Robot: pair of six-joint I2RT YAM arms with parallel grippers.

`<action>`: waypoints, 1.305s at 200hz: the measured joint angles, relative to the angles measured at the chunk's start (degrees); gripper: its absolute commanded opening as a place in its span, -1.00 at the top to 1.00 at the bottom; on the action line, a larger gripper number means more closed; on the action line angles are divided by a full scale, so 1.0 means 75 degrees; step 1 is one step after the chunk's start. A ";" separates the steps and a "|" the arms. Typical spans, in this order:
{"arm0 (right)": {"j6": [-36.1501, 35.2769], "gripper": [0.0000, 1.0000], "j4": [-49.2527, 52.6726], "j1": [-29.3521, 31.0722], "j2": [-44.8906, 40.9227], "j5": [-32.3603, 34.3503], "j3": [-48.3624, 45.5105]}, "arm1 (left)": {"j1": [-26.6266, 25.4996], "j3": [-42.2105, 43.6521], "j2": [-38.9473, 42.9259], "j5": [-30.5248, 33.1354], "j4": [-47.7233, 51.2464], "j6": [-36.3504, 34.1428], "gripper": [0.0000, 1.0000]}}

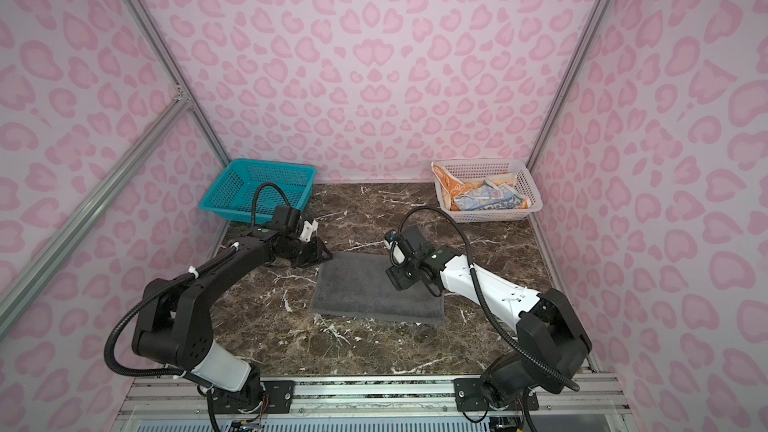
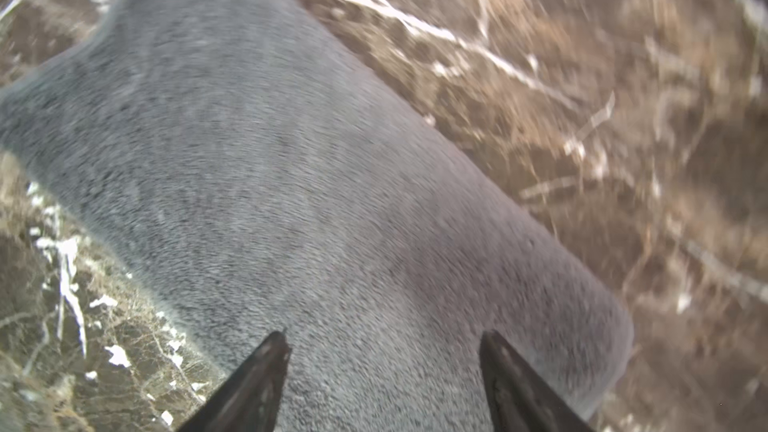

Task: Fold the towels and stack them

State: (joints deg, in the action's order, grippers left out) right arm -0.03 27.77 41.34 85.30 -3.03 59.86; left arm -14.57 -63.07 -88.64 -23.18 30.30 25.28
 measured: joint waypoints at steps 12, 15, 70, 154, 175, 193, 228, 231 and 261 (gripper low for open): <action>-0.0504 -0.65 -0.0236 0.0373 0.0122 0.0157 0.0073 | 0.0012 -0.0079 0.0393 0.0289 0.0000 0.0006 -0.12; -0.0606 -0.66 -0.0300 0.0463 0.0157 0.0207 0.0085 | 0.0015 -0.0093 0.0490 0.0373 0.0003 0.0003 -0.15; -0.2218 -0.99 -0.1623 0.1734 0.0959 0.0047 0.0076 | 0.0854 0.0198 0.1743 0.1486 -0.0067 0.0122 -0.55; -0.2911 -0.99 -0.2098 0.2040 0.2416 -0.0565 0.0425 | 0.1880 0.1198 0.1856 0.1265 -0.0382 0.0484 -0.96; -0.3037 -0.99 -0.1993 0.2087 0.2786 -0.0589 0.0612 | 0.1950 0.1282 0.1719 0.1201 -0.0455 0.0504 -0.96; -0.3080 -0.96 -0.1891 0.2122 0.3077 -0.0580 0.0685 | 0.1979 0.1343 0.1612 0.1113 -0.0484 0.0504 -0.96; -0.3045 -0.59 -0.2098 0.2151 0.3538 -0.0498 0.1087 | 0.1999 0.1498 0.1431 0.0901 -0.0600 0.0551 -0.96; -0.3042 -0.55 -0.2133 0.2151 0.3558 -0.0487 0.1090 | 0.2002 0.1515 0.1416 0.0877 -0.0612 0.0568 -0.97; -0.2903 0.18 -0.2655 0.2031 0.3442 -0.0673 0.0729 | 0.2014 0.1743 0.1227 0.0481 -0.0772 0.0761 -1.00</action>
State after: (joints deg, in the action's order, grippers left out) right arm -21.80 7.86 56.58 111.11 -8.08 65.32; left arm 0.54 -50.00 -79.44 -19.57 24.51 30.98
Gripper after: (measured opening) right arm 0.558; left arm 0.992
